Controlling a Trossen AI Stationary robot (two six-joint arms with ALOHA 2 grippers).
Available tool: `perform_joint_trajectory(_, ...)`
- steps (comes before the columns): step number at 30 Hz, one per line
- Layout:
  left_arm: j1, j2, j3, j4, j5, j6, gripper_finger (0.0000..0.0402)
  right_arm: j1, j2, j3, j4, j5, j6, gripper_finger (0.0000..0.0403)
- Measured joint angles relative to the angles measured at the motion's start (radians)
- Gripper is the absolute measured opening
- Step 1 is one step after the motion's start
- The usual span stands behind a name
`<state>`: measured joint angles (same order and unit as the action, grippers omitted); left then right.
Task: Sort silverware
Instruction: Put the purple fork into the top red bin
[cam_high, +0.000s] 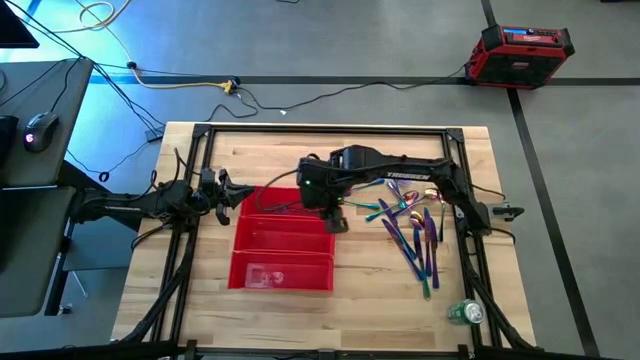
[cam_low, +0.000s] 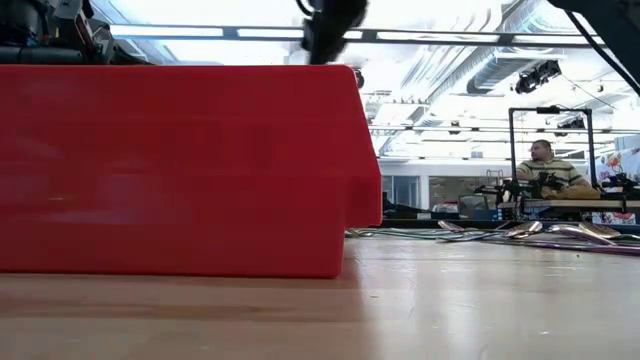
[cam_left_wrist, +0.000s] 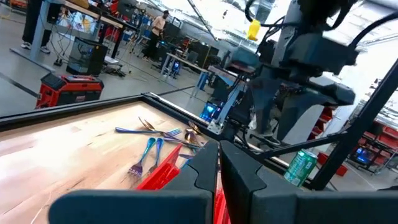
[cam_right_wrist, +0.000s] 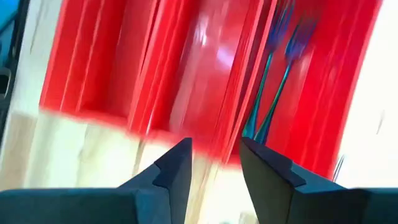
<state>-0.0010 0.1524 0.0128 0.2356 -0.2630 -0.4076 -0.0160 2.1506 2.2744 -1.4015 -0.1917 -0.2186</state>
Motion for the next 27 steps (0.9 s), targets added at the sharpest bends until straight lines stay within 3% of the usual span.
perform_joint_trajectory(7,0.000,0.000,0.000,-0.004,0.028,-0.006,0.0000,-0.009,-0.137,-0.310,0.083,0.086,0.078,0.0124)
perform_joint_trajectory(13,0.000,0.000,0.000,-0.004,0.030,-0.010,0.0000,-0.053,-0.330,-0.737,0.417,0.150,0.146,0.0124)
perform_joint_trajectory(18,0.000,0.000,0.000,0.002,0.022,-0.009,0.0000,-0.115,-0.392,-1.032,0.668,0.157,0.195,0.0124)
perform_joint_trajectory(27,0.000,0.000,0.000,0.001,-0.012,0.001,0.0000,-0.140,-0.377,-1.215,0.974,0.217,0.202,0.0124)
